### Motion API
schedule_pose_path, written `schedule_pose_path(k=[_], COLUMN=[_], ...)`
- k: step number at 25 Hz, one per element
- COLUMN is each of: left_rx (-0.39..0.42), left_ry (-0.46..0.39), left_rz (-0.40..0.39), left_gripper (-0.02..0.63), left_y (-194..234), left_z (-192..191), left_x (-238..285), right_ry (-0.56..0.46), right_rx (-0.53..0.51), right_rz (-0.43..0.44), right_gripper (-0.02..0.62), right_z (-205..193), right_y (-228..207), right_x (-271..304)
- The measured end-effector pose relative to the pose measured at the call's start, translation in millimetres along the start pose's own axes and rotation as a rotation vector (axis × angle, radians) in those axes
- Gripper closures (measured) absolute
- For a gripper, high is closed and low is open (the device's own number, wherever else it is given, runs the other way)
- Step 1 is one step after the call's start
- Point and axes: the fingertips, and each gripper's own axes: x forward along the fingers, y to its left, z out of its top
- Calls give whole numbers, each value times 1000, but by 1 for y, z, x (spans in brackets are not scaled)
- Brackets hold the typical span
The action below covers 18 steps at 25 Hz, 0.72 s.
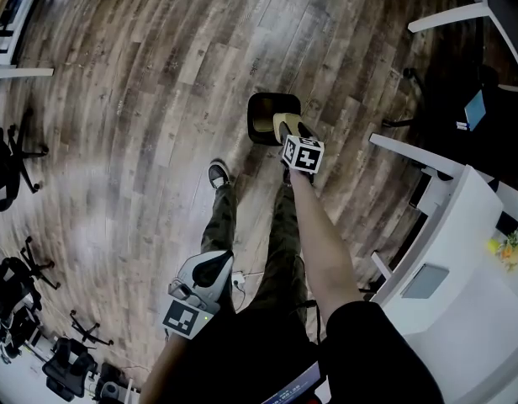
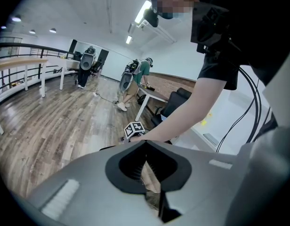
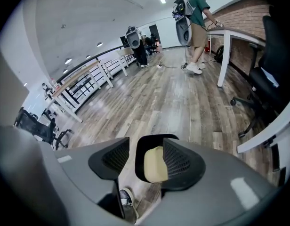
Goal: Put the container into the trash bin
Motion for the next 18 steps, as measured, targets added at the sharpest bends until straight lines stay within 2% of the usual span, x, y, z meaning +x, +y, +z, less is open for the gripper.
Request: schedule_pose_path(k=[18], left_rx=[9], left_ry=[-5], left_rz=[-14], left_gripper=[604], left_y=[-5], left_z=[3], left_x=[4], right_ry=[3], right_rx=[-14], right_rz=[18], right_gripper=[363], right_z=[-3], right_y=[1], right_x=[-8])
